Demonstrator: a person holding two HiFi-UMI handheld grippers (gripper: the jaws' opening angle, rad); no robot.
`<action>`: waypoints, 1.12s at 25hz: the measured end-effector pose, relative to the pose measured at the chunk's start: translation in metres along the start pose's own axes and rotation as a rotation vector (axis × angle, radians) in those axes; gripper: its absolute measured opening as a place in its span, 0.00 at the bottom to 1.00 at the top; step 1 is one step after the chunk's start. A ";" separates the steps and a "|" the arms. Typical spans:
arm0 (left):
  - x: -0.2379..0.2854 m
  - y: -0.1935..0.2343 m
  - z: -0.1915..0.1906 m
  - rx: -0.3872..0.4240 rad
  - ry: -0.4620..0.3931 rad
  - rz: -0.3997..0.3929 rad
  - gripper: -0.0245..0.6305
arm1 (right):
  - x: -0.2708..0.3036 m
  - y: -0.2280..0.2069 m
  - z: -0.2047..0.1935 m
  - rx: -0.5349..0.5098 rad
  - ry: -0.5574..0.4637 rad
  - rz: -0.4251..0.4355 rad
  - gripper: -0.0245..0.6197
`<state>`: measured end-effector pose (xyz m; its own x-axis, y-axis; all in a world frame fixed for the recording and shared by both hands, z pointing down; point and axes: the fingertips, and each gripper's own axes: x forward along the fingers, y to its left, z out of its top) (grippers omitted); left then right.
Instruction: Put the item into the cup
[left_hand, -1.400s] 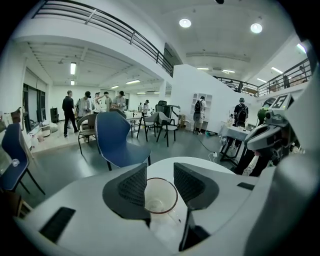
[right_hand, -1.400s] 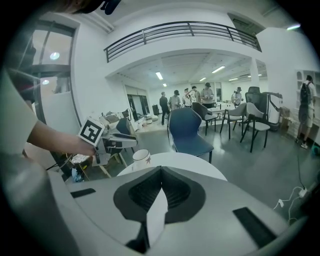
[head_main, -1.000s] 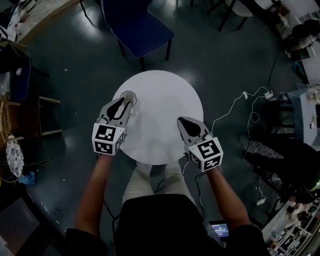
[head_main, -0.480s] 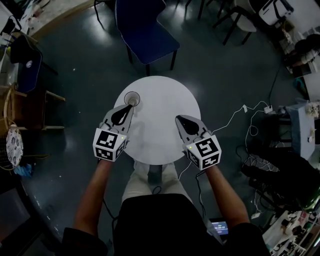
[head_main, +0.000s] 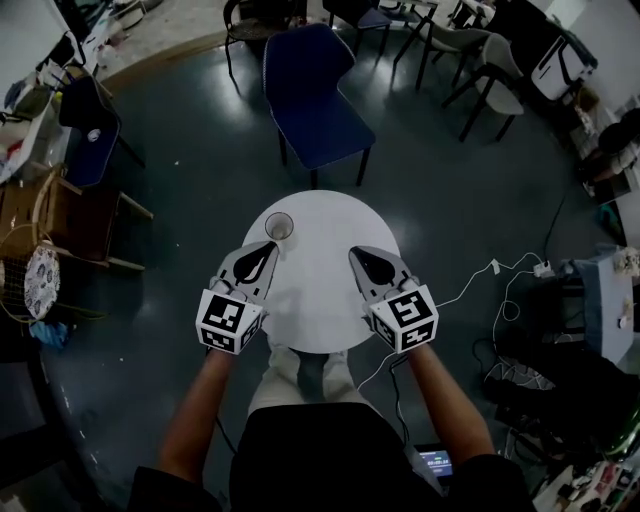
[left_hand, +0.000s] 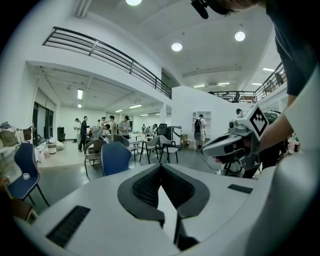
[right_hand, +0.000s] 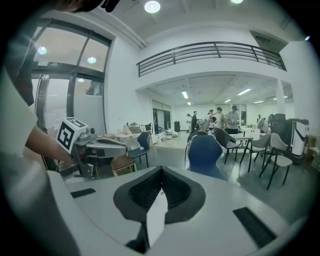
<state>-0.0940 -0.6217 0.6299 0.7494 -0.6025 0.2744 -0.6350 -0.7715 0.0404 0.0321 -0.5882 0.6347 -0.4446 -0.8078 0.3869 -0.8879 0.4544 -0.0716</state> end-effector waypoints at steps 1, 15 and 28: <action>-0.004 -0.006 0.004 -0.002 -0.005 0.003 0.06 | -0.004 0.000 0.004 -0.005 -0.009 0.006 0.06; -0.049 -0.067 0.075 -0.006 -0.103 0.083 0.06 | -0.067 0.006 0.076 -0.069 -0.154 0.084 0.06; -0.056 -0.107 0.097 0.011 -0.140 0.192 0.06 | -0.097 -0.015 0.095 -0.134 -0.203 0.173 0.06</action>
<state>-0.0495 -0.5252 0.5168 0.6341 -0.7604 0.1400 -0.7670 -0.6416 -0.0109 0.0769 -0.5523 0.5111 -0.6149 -0.7663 0.1863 -0.7791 0.6268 0.0066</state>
